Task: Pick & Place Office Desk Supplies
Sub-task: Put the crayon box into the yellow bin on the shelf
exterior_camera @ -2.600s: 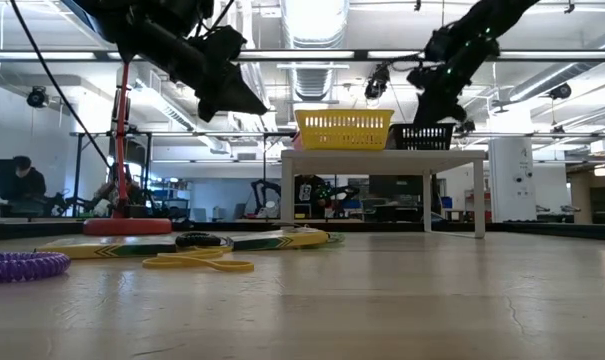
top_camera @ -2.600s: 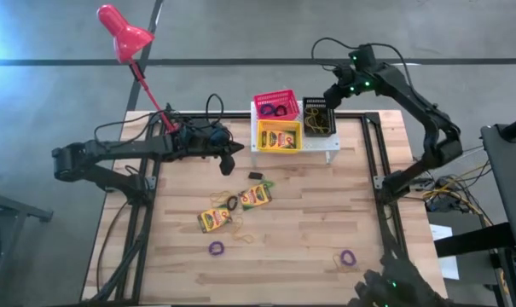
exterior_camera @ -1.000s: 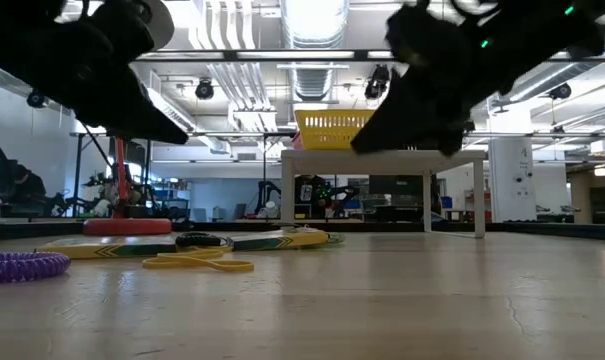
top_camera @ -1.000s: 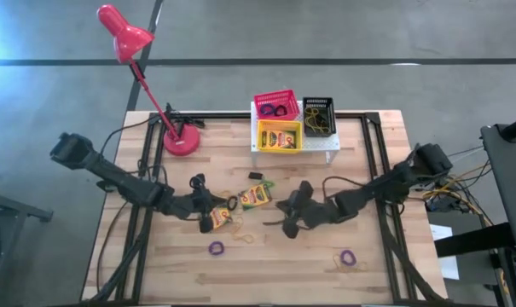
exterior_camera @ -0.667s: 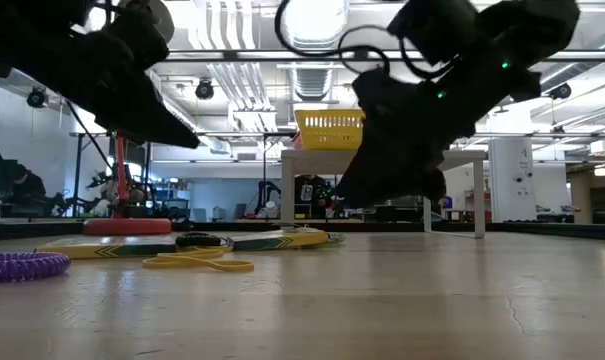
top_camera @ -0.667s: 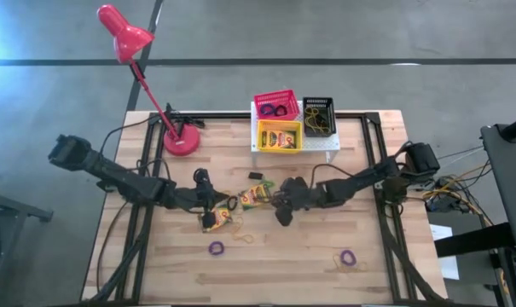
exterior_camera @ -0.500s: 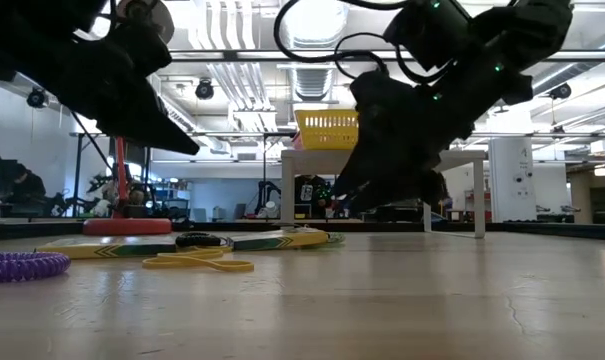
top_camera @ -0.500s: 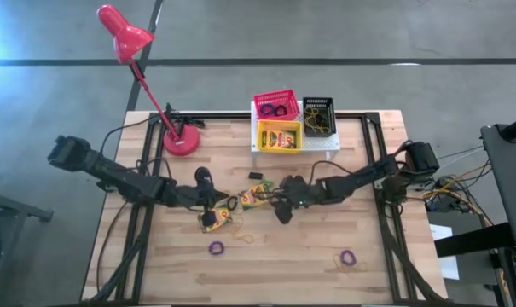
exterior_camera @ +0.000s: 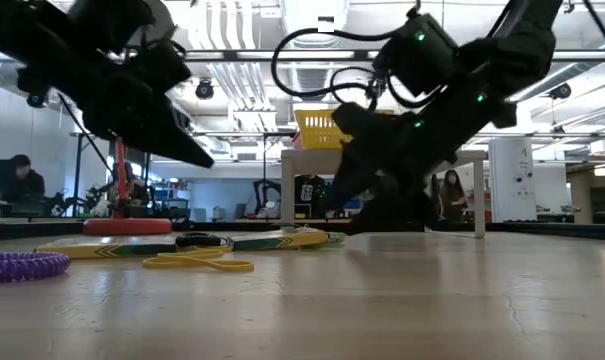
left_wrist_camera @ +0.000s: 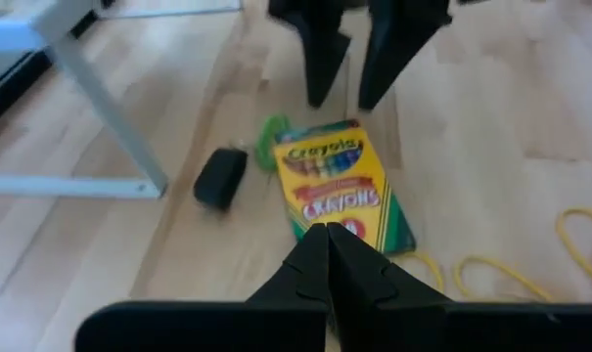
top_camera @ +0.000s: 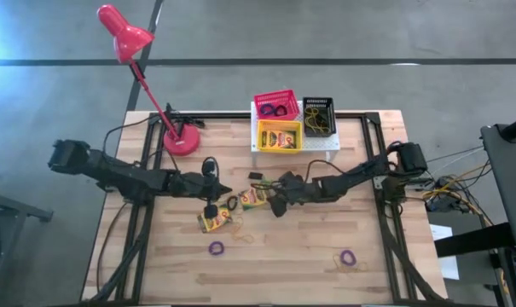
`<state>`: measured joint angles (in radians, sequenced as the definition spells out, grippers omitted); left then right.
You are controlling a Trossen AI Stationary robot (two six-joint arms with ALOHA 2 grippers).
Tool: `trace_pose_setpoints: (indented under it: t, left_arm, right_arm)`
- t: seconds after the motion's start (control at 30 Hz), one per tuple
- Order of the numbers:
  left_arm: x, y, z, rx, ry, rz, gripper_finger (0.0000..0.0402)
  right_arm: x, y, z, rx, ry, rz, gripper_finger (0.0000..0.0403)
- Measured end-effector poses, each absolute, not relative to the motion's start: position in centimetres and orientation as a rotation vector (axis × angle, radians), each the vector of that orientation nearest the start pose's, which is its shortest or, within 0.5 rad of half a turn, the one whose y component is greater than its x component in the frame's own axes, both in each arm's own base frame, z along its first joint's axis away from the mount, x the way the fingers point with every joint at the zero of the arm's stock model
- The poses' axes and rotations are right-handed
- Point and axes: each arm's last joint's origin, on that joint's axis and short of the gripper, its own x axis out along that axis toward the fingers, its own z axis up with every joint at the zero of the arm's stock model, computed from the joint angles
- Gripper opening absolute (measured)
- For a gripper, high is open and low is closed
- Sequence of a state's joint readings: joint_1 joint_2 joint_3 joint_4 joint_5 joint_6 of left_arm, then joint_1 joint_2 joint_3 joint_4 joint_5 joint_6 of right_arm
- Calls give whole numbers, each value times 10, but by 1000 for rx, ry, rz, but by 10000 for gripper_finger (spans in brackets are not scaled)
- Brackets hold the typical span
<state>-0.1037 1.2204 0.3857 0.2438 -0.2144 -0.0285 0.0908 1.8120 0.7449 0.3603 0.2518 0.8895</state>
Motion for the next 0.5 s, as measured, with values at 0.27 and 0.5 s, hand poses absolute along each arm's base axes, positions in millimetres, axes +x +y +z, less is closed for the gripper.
trace_pose_setpoints:
  t: [0.27, 0.5]
  left_arm:
    - [233, -13, 134, 98, 619, 52, 4]
    - [243, -18, 108, 33, 674, -149, 3]
  right_arm:
    - [336, 17, 97, 830, 544, -422, 249]
    - [342, 12, 94, 867, 571, -375, 222]
